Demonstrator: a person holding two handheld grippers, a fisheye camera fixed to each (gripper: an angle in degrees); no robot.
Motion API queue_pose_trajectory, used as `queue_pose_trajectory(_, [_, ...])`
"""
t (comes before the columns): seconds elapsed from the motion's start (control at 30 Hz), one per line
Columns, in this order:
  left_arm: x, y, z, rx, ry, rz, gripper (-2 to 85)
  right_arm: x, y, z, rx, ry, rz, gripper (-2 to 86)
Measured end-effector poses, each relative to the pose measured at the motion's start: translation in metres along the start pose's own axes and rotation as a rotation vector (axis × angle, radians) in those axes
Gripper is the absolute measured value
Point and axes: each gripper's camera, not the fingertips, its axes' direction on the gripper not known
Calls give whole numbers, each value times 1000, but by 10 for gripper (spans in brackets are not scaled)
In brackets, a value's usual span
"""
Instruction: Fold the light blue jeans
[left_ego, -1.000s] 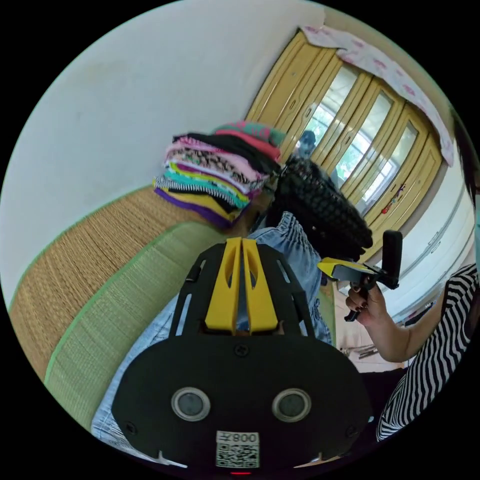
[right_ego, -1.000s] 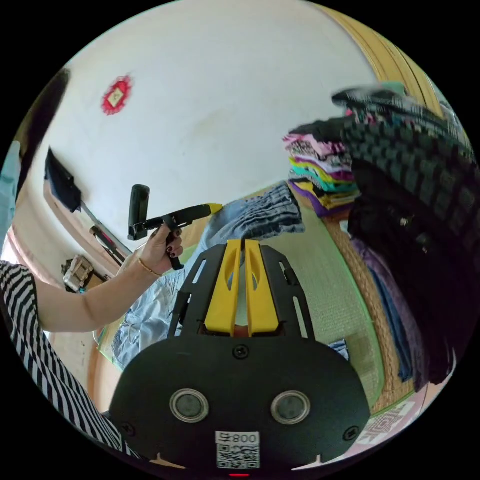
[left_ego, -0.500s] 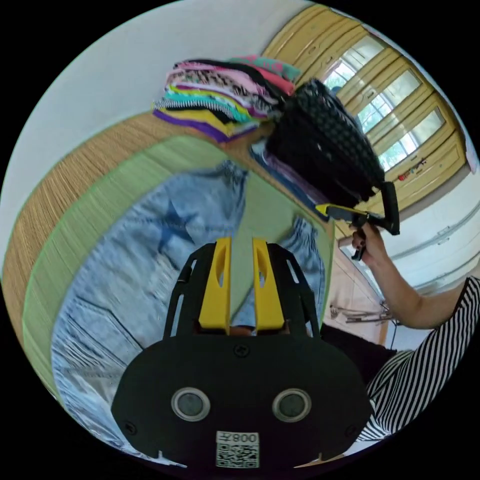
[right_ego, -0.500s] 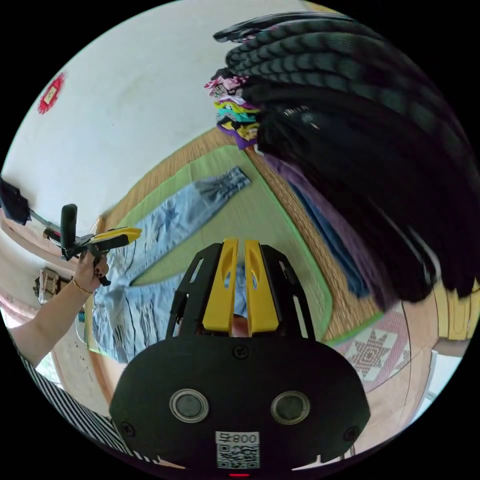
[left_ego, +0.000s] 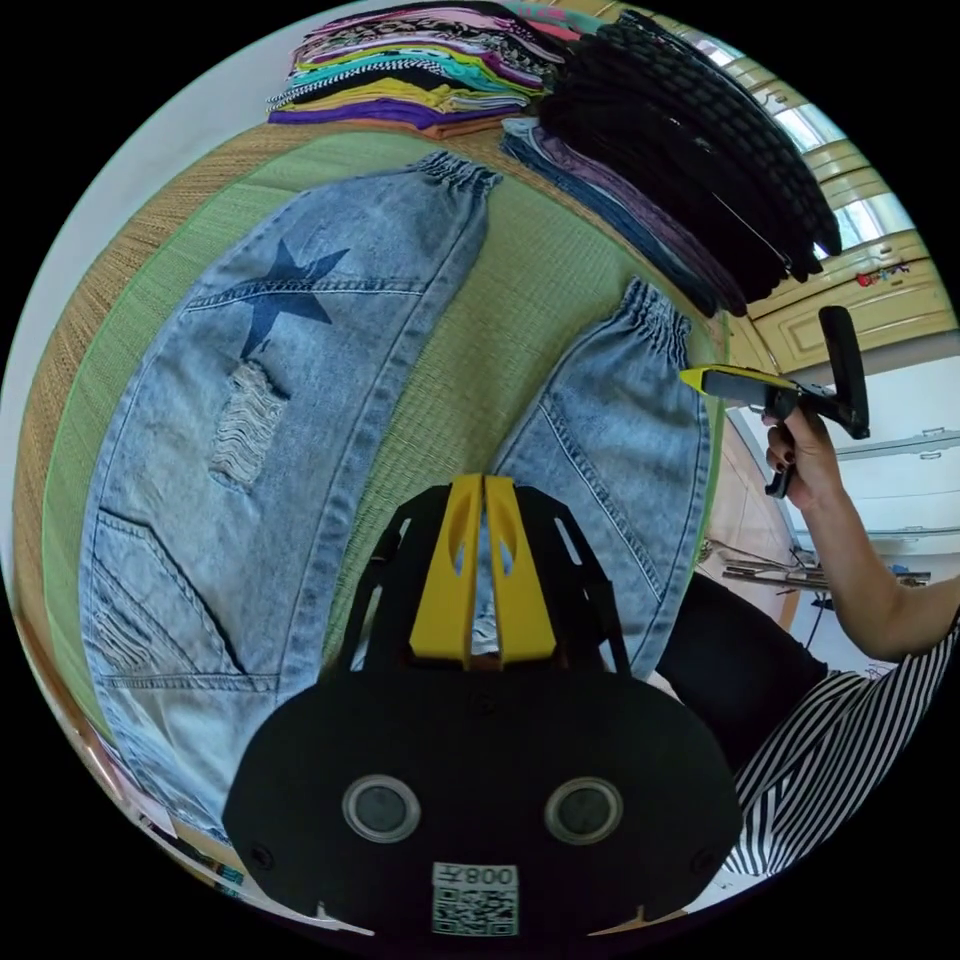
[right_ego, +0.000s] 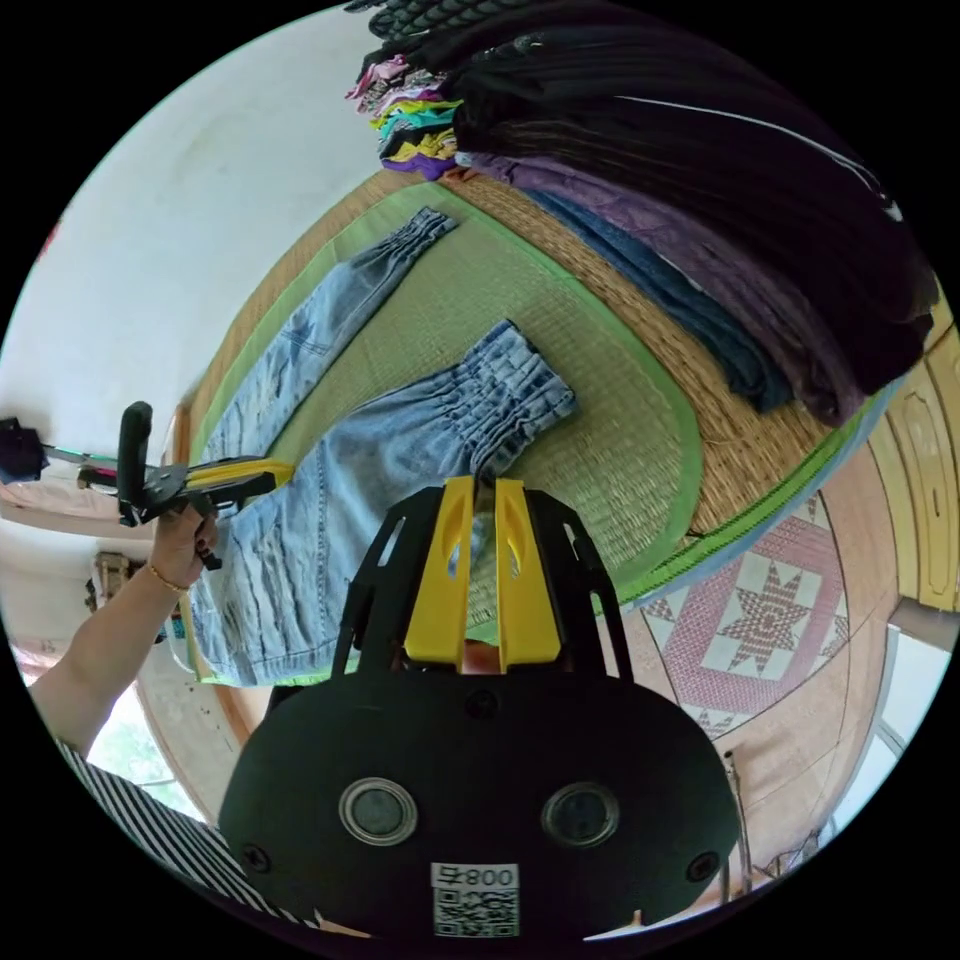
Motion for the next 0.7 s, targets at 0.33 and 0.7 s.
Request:
queue_pose_trajectory(0.33, [-18,59,-25,209,144,-59,2,-39,1,-147,234,-82,-145,17])
queue_pose_trajectory(0.7, [-63,205,-22,284,215,-267,12,-18,-23,-128,90,-82,145,6])
